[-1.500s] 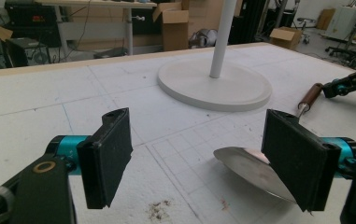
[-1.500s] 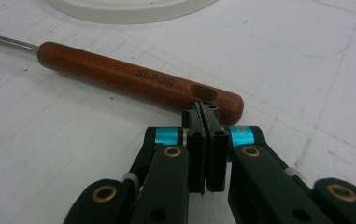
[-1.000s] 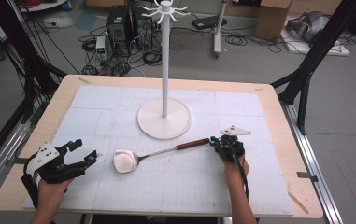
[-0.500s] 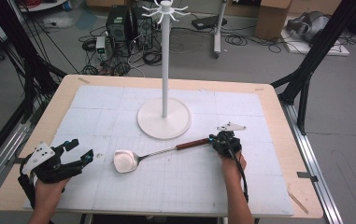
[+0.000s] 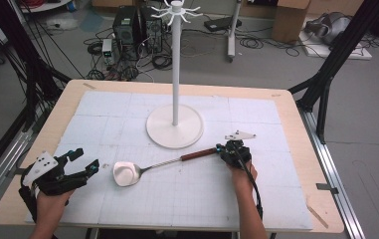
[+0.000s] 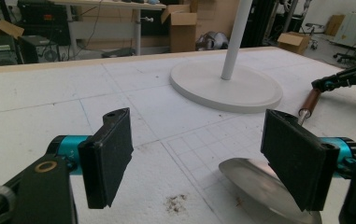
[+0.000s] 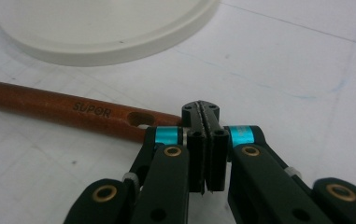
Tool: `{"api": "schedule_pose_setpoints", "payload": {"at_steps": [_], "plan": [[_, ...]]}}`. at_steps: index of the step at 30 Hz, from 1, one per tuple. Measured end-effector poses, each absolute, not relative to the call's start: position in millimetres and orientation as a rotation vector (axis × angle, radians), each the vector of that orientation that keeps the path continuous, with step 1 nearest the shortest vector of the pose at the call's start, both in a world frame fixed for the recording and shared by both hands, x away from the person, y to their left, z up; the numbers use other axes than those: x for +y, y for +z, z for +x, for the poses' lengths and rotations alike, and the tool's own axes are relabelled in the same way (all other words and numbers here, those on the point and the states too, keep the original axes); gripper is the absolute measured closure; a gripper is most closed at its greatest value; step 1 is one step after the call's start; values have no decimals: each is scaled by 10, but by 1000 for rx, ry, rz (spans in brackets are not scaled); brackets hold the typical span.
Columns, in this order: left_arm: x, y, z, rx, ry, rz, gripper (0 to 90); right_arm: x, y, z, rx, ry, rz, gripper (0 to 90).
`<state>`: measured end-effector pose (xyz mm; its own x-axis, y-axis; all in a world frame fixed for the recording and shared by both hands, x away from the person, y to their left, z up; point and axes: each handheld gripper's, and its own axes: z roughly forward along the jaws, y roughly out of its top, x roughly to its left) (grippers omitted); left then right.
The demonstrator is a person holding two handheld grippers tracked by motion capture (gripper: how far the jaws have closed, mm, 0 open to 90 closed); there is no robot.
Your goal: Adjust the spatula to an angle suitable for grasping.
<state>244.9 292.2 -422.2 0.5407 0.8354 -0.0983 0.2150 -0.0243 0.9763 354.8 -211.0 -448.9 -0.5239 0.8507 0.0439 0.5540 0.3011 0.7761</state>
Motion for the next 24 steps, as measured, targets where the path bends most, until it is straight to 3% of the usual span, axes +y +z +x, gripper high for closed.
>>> {"api": "schedule_pose_setpoints", "payload": {"at_steps": [24], "plan": [[2914, -4223, 2448, 925, 629, 1563, 254, -1853, -4461, 3595, 2215, 1127, 1185, 895]]}}
